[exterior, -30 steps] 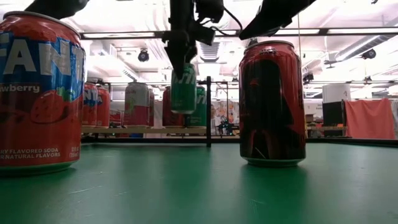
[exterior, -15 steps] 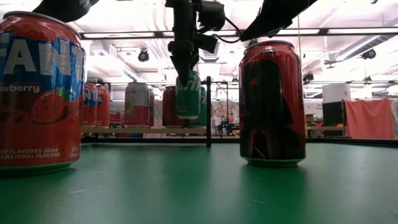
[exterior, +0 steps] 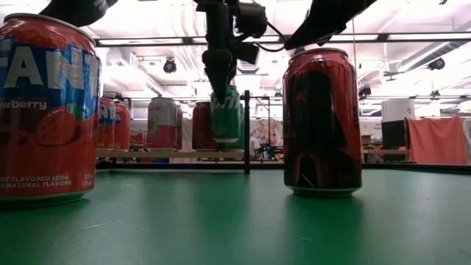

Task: Place canned beverage on shelf
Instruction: Put the green soda can on the shelf aligned with the other green soda can

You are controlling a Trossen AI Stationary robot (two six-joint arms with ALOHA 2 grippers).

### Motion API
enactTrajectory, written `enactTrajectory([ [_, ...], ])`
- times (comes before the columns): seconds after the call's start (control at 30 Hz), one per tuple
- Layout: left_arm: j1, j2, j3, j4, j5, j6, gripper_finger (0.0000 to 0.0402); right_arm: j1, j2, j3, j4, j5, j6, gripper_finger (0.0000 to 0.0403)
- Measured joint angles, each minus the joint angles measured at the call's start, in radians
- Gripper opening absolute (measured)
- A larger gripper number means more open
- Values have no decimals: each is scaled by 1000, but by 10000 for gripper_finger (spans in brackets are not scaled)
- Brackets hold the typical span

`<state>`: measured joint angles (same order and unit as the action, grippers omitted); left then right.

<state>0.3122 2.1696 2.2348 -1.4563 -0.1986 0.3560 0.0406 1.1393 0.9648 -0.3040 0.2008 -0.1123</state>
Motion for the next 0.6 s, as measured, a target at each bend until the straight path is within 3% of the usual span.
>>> enactTrajectory([
  [0.6,0,-1,-46,43,0,-55,286,0,0,-4,-2,0,9,9],
])
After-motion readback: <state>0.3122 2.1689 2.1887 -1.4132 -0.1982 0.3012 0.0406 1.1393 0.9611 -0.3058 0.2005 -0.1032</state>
